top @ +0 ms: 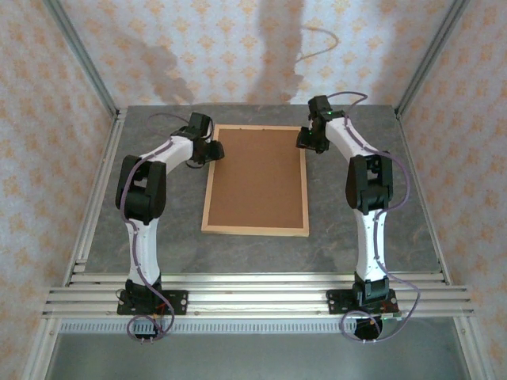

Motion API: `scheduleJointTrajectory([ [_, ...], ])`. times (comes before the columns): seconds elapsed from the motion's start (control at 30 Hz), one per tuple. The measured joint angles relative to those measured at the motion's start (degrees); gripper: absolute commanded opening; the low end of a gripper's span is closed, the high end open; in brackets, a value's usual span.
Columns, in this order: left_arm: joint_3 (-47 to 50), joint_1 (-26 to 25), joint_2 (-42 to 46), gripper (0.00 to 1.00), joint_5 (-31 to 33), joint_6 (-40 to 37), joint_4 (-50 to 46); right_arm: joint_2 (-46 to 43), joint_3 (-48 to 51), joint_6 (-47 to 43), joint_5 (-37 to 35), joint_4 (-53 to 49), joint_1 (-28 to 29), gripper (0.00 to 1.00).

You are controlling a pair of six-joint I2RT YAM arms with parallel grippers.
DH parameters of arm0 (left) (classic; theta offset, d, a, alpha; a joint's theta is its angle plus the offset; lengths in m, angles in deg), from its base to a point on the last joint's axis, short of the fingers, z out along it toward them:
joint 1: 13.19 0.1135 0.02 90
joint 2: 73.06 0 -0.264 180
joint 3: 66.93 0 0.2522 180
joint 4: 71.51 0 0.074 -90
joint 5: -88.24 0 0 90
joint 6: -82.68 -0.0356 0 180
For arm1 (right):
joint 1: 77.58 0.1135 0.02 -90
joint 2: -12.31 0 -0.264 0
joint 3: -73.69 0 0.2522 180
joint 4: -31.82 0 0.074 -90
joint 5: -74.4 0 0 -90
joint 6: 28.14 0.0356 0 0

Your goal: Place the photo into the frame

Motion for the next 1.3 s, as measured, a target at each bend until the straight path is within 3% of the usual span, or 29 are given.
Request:
scheduleJointTrajectory([
  [0.37, 0.63, 0.11, -0.63, 0.36, -0.20, -0.02, 0.17, 1.44, -0.26, 0.00, 0.00, -0.79, 0.00, 0.45],
  [1.3, 1.27, 0.11, -0.63, 0.37, -0.61, -0.04, 1.07, 4.13, -3.69, 0.02, -2.82, -1.84, -0.07, 0.45],
])
